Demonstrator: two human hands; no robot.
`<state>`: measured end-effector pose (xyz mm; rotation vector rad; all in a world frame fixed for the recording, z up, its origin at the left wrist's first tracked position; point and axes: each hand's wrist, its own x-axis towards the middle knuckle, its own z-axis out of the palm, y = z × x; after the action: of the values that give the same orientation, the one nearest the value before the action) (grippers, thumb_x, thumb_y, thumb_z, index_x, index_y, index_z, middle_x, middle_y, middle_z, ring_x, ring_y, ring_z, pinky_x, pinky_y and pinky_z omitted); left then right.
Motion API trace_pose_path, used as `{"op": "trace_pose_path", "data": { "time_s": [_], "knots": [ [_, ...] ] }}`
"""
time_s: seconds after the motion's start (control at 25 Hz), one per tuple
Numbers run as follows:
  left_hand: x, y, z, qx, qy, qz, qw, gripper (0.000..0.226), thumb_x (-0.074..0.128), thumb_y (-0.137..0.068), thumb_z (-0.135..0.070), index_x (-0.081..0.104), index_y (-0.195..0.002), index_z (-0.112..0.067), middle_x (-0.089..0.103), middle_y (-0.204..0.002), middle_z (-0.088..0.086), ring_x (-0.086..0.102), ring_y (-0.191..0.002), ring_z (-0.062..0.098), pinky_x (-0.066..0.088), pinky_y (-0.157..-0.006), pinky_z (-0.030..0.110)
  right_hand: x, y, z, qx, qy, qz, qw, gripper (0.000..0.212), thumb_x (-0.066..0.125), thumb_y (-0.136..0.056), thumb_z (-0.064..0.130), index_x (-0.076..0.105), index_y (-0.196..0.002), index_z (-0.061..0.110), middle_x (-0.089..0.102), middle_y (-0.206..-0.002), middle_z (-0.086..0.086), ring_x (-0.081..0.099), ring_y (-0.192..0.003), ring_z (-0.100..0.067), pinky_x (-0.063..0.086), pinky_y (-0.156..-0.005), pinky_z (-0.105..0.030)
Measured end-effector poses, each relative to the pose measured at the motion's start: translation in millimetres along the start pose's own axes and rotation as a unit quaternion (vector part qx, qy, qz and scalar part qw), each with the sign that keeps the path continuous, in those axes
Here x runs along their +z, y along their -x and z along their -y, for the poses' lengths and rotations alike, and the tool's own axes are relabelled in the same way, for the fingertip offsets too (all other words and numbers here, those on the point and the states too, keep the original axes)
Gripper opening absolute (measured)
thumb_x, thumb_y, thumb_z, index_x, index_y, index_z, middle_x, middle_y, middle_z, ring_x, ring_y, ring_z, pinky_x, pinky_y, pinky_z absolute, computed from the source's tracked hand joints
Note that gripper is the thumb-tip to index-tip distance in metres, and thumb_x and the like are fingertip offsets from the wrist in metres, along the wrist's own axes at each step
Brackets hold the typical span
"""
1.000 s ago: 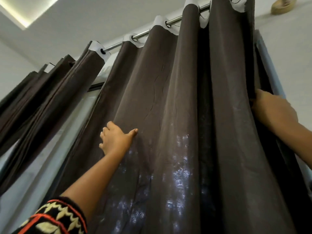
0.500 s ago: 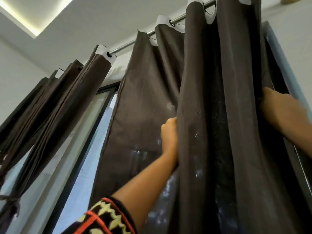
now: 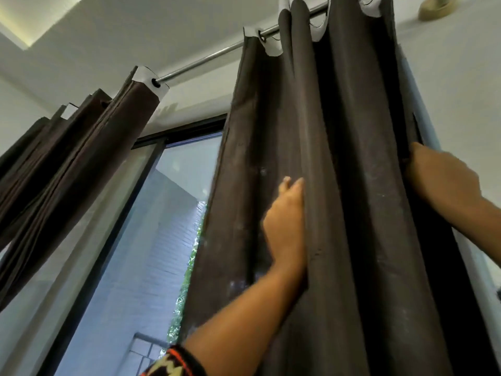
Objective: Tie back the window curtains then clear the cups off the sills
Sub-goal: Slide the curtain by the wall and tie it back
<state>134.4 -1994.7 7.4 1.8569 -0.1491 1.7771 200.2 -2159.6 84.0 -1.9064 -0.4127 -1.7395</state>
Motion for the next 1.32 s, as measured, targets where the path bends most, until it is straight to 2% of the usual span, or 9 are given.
{"op": "trace_pose_path", "data": {
  "time_s": [0.12, 0.24, 0.4, 0.52, 0.6, 0.72, 0.84, 1.0, 1.32],
  "knots": [
    [-17.5, -25.0, 46.7, -0.017, -0.065, -0.201, 0.977, 0.041, 0.048, -0.091, -0.039, 0.048, -0.125, -0.016, 0.032, -0.147, 0.011, 0.011, -0.143, 0.026, 0.026, -0.109, 0.047, 3.9, -6.5, -7.0, 0.019, -0.020, 0.006, 1.000, 0.020, 0.029, -0.095, 0.016, 0.045, -0.094, 0.004, 0.052, -0.091, -0.026, 0.050, -0.087, -0.041, 0.028, -0.072, -0.038],
    [-59.6, -41.9, 93.3, -0.188, -0.112, -0.263, 0.940, 0.066, 0.057, -0.084, -0.045, 0.035, -0.135, -0.009, 0.020, -0.149, 0.024, 0.015, -0.139, 0.039, 0.019, -0.108, 0.055, 3.7, -4.1, -6.7, -0.025, -0.003, -0.005, 1.000, 0.004, 0.037, -0.091, 0.004, 0.040, -0.089, 0.003, 0.038, -0.069, -0.014, 0.043, -0.071, -0.033, 0.031, -0.063, -0.038],
    [-102.9, -46.4, 133.1, -0.250, -0.172, -0.164, 0.938, 0.045, 0.068, -0.077, -0.042, 0.053, -0.109, -0.014, 0.060, -0.111, 0.019, 0.054, -0.104, 0.038, 0.031, -0.101, 0.057, 7.8, -3.8, -3.3, -0.032, 0.018, -0.017, 0.999, 0.010, 0.036, -0.093, 0.004, 0.038, -0.084, 0.002, 0.034, -0.061, -0.009, 0.040, -0.060, -0.028, 0.030, -0.057, -0.034],
    [-105.5, -39.2, 119.5, -0.147, -0.069, -0.111, 0.980, 0.015, 0.064, -0.084, -0.021, 0.060, -0.095, -0.011, 0.065, -0.097, 0.019, 0.060, -0.087, 0.033, 0.047, -0.082, 0.042, 15.9, -5.4, -1.8, -0.038, 0.026, -0.010, 0.999, 0.011, 0.038, -0.093, 0.003, 0.036, -0.083, 0.005, 0.045, -0.070, -0.014, 0.045, -0.065, -0.030, 0.033, -0.061, -0.035],
    [-95.8, -27.1, 92.8, -0.084, 0.051, -0.070, 0.993, 0.012, 0.055, -0.090, -0.015, 0.062, -0.098, -0.011, 0.067, -0.097, 0.019, 0.062, -0.087, 0.032, 0.049, -0.085, 0.045, 18.8, -5.7, -1.4, -0.049, 0.032, -0.011, 0.998, 0.007, 0.040, -0.092, 0.005, 0.038, -0.085, 0.005, 0.050, -0.078, -0.019, 0.050, -0.071, -0.034, 0.036, -0.063, -0.036],
    [-71.4, -4.9, 47.4, -0.003, 0.197, -0.060, 0.979, 0.026, 0.042, -0.096, -0.025, 0.063, -0.092, -0.009, 0.067, -0.086, 0.018, 0.064, -0.082, 0.029, 0.051, -0.082, 0.051, 18.8, -5.3, -1.1, -0.056, 0.030, -0.008, 0.998, 0.008, 0.038, -0.091, 0.004, 0.036, -0.083, 0.006, 0.051, -0.079, -0.019, 0.050, -0.071, -0.033, 0.037, -0.064, -0.036],
    [-41.5, 9.4, 0.1, 0.036, 0.267, -0.026, 0.963, 0.062, 0.034, -0.087, -0.062, 0.063, -0.084, -0.008, 0.067, -0.072, 0.006, 0.064, -0.070, 0.014, 0.055, -0.070, 0.032, 13.8, -4.9, -8.1, -0.035, 0.027, -0.013, 0.999, 0.009, 0.036, -0.091, 0.004, 0.035, -0.082, 0.006, 0.055, -0.083, -0.021, 0.047, -0.069, -0.031, 0.034, -0.061, -0.035],
    [20.6, 11.5, -35.8, 0.081, 0.202, 0.070, 0.974, 0.064, 0.060, -0.061, -0.072, 0.058, -0.105, -0.025, 0.067, -0.102, -0.013, 0.062, -0.093, 0.001, 0.049, -0.079, 0.020, 0.4, -6.6, -31.4, -0.003, 0.036, 0.000, 0.999, 0.009, 0.034, -0.094, 0.011, 0.041, -0.091, 0.006, 0.058, -0.097, -0.023, 0.053, -0.083, -0.037, 0.032, -0.067, -0.035],
    [99.4, 32.3, -89.4, 0.099, 0.187, 0.107, 0.972, 0.043, 0.064, -0.080, -0.045, 0.047, -0.106, -0.014, 0.064, -0.107, -0.001, 0.061, -0.096, 0.016, 0.050, -0.082, 0.030, -27.9, -13.8, -72.4, -0.015, 0.037, 0.009, 0.999, 0.019, 0.036, -0.097, 0.016, 0.047, -0.106, 0.003, 0.058, -0.103, -0.024, 0.052, -0.081, -0.035, 0.030, -0.067, -0.033]
  ]
}}
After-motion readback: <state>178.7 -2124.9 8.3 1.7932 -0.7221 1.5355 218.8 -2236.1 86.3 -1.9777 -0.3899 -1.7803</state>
